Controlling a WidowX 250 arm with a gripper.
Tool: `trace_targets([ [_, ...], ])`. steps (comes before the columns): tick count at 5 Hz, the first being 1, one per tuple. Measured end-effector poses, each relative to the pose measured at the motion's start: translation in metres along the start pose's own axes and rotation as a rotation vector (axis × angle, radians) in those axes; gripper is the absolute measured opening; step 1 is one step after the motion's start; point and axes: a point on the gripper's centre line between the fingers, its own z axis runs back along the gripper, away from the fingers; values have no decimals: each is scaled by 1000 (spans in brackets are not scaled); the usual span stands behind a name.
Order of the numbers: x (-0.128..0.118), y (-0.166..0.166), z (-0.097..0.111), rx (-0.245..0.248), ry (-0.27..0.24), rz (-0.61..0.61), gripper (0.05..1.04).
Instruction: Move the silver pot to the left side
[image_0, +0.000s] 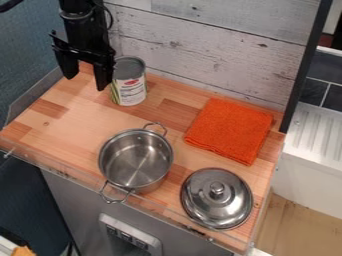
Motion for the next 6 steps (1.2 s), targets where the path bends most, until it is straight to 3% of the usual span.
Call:
trace_targets([
  [1,-5,-3,-11,-13,31,4,999],
  [2,-24,-36,-20,-23,70,-34,1000],
  [3,-42,-68,-23,-28,57,-53,999],
  [4,-54,-81,-32,-3,76,-71,1000],
  [5,-58,-80,-35,19,88,-65,975],
  [6,-62,-80,-48,24,125,-63,863],
])
